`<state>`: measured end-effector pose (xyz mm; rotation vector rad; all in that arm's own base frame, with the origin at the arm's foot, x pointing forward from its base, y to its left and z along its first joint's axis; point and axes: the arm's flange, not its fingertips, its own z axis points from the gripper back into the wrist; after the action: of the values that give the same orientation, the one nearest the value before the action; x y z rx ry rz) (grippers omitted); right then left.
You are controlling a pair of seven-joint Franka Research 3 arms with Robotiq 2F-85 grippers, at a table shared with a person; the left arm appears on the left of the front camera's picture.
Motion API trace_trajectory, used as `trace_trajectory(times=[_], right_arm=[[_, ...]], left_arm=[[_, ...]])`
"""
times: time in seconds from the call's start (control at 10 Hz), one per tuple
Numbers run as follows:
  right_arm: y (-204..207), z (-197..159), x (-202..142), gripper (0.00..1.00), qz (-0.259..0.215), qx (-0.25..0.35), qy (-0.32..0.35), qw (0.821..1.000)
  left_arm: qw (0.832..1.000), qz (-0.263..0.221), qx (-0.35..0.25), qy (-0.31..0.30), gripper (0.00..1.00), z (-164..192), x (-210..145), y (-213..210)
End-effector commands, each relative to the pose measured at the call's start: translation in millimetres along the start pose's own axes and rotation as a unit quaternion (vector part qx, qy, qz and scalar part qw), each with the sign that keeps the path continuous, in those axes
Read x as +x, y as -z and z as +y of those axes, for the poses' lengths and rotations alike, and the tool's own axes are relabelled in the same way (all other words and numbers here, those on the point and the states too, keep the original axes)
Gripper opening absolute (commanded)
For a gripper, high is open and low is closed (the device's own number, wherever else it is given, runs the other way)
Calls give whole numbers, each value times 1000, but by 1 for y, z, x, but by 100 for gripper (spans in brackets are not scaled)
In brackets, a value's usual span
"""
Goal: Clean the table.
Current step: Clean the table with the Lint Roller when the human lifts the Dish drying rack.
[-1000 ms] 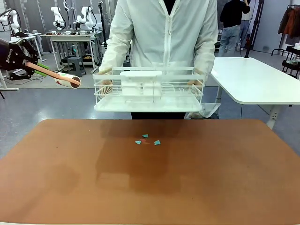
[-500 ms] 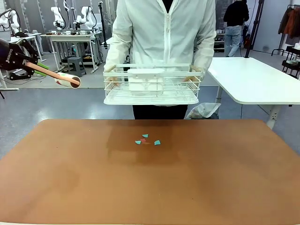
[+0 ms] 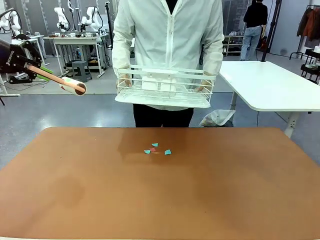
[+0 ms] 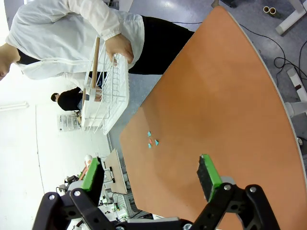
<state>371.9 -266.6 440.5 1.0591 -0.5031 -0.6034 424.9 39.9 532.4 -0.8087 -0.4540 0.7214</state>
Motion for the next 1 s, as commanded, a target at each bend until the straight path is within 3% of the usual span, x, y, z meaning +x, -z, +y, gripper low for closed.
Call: trace_trajectory(times=[0.0, 0.2, 0.3, 0.5, 0.7, 0.8, 0.9], right_arm=[[-1, 2, 0, 100, -2, 11, -5, 1000], [-1, 2, 0, 100, -2, 11, -5, 1000], [-1, 2, 0, 100, -2, 11, -5, 1000], [-1, 2, 0, 100, -2, 11, -5, 1000], [-1, 2, 0, 100, -2, 11, -5, 1000], [-1, 2, 0, 100, -2, 11, -5, 1000], [-1, 2, 0, 100, -2, 11, -5, 1000]], left_arm=[[988, 74, 38, 132, 21, -41, 24, -6], [956, 146, 72, 243, 21, -51, 38, 36], [954, 167, 55, 244, 21, -47, 39, 62], [927, 240, 39, 287, 21, -25, 23, 104], [931, 246, 39, 266, 21, -20, 21, 122], [941, 233, 34, 242, 21, -22, 24, 120], [930, 237, 53, 277, 21, -14, 15, 133]])
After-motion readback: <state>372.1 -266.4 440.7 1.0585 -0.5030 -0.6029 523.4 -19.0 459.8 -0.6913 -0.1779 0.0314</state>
